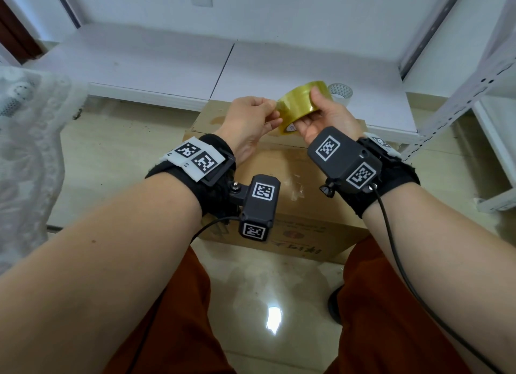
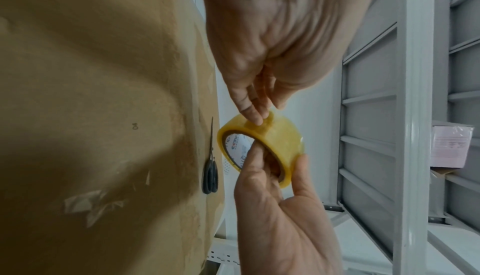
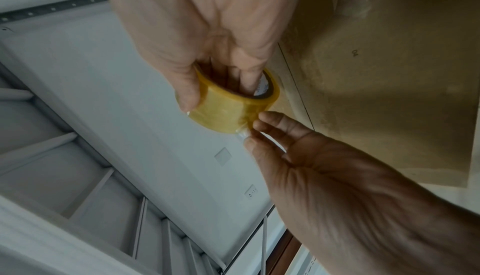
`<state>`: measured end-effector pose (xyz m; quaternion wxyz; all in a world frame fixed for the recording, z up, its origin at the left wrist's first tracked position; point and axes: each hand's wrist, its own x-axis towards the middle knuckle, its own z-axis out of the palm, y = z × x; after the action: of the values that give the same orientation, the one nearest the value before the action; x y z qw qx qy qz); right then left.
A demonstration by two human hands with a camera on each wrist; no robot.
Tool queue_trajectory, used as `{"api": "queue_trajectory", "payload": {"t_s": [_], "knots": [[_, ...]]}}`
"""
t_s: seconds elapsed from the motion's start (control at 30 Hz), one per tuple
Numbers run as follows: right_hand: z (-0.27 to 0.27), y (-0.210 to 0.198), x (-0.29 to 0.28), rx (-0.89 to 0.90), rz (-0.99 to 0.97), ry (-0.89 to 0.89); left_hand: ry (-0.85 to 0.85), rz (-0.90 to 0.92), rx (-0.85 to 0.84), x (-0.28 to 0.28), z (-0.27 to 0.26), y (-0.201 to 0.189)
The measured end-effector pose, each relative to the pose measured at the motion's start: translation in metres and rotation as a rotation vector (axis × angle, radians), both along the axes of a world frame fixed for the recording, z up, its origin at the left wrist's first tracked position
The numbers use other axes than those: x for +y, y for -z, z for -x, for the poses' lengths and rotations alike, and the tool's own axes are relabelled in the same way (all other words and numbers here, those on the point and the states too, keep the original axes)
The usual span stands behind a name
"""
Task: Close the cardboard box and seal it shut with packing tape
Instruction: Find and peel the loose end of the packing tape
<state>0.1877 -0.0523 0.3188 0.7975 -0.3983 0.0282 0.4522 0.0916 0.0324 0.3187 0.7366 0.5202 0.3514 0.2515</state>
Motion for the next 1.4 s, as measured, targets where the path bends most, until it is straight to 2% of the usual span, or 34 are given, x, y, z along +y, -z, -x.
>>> {"api": "queue_trajectory", "payload": {"t_s": [0.2, 0.63, 0.87, 1.07, 1.2, 1.3, 1.4], "knots": [[0.0, 0.001, 0.0, -0.031, 0.014, -0.008, -0.023, 0.109, -0.045, -0.001, -0.001, -0.002], [0.001, 0.001, 0.001, 0.023, -0.026, 0.029, -0.063, 0.299, -0.134, 0.002, 0.0, -0.001], [0.004, -0.002, 0.001, 0.014, -0.012, 0.021, -0.098, 0.42, -0.233, -0.001, 0.0, -0.007], [0.001, -0.003, 0.003, -0.008, -0.005, -0.01, -0.137, 0.646, -0.344, 0.003, 0.004, -0.011], [0.003, -0.002, 0.003, -0.024, 0.003, -0.034, -0.134, 0.751, -0.339, 0.006, 0.008, -0.012], [0.006, -0.005, 0.003, -0.009, -0.021, -0.029, -0.111, 0.733, -0.296, 0.009, 0.01, -0.011], [0.004, -0.006, 0.003, 0.026, -0.034, 0.005, -0.122, 0.519, -0.194, 0.01, 0.008, -0.004]]}}
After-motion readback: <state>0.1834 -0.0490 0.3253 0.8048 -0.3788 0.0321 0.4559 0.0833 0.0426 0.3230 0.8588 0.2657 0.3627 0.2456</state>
